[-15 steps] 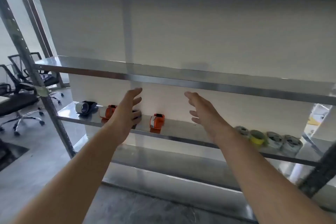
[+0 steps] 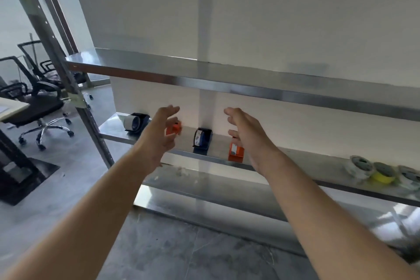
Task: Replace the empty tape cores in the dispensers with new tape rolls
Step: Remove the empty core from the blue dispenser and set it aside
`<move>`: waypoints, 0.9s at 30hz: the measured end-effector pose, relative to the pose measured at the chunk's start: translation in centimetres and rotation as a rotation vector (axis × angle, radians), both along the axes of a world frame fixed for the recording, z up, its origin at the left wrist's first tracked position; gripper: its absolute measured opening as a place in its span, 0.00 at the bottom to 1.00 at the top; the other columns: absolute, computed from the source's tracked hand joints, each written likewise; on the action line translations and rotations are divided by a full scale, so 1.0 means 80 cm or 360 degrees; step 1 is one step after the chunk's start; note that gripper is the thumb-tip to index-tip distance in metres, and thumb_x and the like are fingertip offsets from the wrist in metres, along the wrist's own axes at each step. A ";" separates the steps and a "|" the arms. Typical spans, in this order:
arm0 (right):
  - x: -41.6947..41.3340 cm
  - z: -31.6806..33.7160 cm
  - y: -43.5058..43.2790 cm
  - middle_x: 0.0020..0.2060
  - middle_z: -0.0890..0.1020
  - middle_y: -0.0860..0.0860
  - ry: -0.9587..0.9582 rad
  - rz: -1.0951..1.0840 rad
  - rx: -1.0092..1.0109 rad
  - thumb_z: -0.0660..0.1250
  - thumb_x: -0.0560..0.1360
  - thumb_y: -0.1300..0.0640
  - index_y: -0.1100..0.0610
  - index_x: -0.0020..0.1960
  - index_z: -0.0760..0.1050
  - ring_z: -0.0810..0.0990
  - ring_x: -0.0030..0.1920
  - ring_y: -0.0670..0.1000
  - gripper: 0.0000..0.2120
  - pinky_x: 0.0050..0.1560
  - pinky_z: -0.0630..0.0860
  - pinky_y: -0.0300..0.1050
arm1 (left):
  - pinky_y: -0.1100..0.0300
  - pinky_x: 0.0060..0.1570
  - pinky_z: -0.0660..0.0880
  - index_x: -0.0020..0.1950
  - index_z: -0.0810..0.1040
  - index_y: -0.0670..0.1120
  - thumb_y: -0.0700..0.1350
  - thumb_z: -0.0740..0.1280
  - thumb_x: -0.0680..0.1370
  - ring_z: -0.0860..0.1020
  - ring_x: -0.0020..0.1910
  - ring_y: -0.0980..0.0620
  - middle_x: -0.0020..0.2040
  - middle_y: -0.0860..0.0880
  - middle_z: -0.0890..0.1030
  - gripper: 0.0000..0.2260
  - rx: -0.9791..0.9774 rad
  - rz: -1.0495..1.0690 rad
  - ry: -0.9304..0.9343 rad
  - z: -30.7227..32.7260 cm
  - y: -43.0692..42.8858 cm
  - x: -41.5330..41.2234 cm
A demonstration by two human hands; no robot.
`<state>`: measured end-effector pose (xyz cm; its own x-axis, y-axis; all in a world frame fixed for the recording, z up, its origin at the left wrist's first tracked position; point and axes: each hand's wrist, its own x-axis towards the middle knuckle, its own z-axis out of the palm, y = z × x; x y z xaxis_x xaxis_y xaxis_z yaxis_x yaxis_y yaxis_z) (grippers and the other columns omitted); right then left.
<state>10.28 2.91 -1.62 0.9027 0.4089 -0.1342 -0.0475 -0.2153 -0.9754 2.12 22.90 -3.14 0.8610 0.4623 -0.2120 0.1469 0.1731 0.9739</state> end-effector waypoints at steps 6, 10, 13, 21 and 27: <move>0.010 0.002 0.101 0.65 0.75 0.43 -0.0028 0.0124 -0.0017 0.59 0.83 0.39 0.43 0.71 0.73 0.74 0.68 0.51 0.19 0.73 0.69 0.55 | 0.42 0.75 0.69 0.73 0.78 0.59 0.65 0.65 0.76 0.74 0.72 0.38 0.77 0.51 0.74 0.27 -0.0041 0.0072 0.0035 -0.007 0.088 0.000; 0.028 -0.010 0.170 0.65 0.80 0.49 0.0014 0.0218 -0.0048 0.59 0.83 0.40 0.47 0.70 0.75 0.78 0.62 0.50 0.20 0.65 0.74 0.49 | 0.44 0.74 0.69 0.73 0.78 0.56 0.67 0.69 0.63 0.75 0.72 0.38 0.75 0.51 0.76 0.38 -0.0079 0.0181 0.0071 -0.016 0.143 0.009; 0.054 -0.028 0.220 0.58 0.78 0.43 0.0079 0.0298 -0.0030 0.59 0.84 0.44 0.53 0.63 0.77 0.82 0.46 0.41 0.16 0.44 0.77 0.34 | 0.47 0.71 0.71 0.71 0.79 0.55 0.68 0.70 0.63 0.78 0.63 0.45 0.72 0.53 0.78 0.38 -0.0076 0.0235 0.0121 -0.028 0.190 0.026; 0.144 -0.086 0.363 0.61 0.81 0.53 0.0221 0.0407 -0.0072 0.62 0.81 0.38 0.44 0.57 0.79 0.81 0.61 0.52 0.13 0.68 0.76 0.56 | 0.48 0.69 0.73 0.64 0.82 0.63 0.70 0.67 0.59 0.77 0.65 0.43 0.65 0.59 0.80 0.33 -0.0105 0.0413 0.0229 -0.069 0.318 0.093; 0.189 -0.115 0.440 0.51 0.80 0.38 0.0293 0.0407 -0.0058 0.61 0.83 0.44 0.42 0.51 0.78 0.78 0.61 0.47 0.07 0.66 0.74 0.46 | 0.46 0.72 0.72 0.67 0.81 0.62 0.68 0.64 0.69 0.76 0.68 0.42 0.69 0.58 0.79 0.28 -0.0087 0.0434 0.0347 -0.094 0.384 0.134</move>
<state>25.43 38.07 -10.84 0.7304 0.6114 -0.3043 -0.1621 -0.2776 -0.9469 12.82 53.61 -10.65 0.6393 0.6519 -0.4078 0.2914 0.2854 0.9130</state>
